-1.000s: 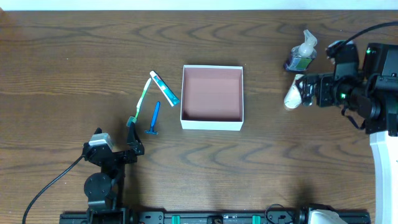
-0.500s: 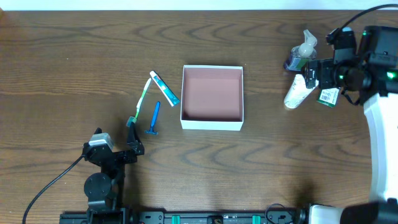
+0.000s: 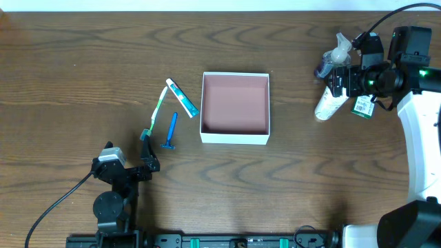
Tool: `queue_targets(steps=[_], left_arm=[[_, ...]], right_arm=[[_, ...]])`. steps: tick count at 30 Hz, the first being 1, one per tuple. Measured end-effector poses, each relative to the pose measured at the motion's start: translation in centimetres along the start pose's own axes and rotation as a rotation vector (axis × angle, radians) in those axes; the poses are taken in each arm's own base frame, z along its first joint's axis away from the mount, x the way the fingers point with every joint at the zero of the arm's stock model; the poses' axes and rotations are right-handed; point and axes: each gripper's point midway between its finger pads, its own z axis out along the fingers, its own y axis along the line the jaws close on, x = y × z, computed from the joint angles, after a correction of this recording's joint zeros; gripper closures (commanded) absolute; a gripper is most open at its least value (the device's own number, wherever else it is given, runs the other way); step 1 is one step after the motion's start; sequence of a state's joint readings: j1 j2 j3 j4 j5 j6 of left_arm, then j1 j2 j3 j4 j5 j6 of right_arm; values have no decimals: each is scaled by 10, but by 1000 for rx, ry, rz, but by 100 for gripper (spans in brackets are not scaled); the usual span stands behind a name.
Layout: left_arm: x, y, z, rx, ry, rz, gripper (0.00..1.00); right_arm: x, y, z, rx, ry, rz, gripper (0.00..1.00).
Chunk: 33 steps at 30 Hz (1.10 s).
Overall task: Pack container
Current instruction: 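Move the right gripper down over the white Pantene tube, then close the right gripper on the Pantene tube and lift it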
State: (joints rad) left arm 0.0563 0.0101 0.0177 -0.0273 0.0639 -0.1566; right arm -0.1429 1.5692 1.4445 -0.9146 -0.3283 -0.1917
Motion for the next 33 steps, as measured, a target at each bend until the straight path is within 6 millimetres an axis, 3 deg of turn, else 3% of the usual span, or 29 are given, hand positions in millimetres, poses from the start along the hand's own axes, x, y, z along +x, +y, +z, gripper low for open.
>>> queue_targets(steps=[8, 18, 33], left_arm=[[0, 0, 0, 0, 0, 0, 2], [0, 0, 0, 0, 0, 0, 2], [0, 0, 0, 0, 0, 0, 2]], right_arm=[[1, 1, 4, 5, 3, 20, 1], [31, -7, 24, 35, 73, 70, 1], [20, -8, 33, 41, 39, 53, 1]])
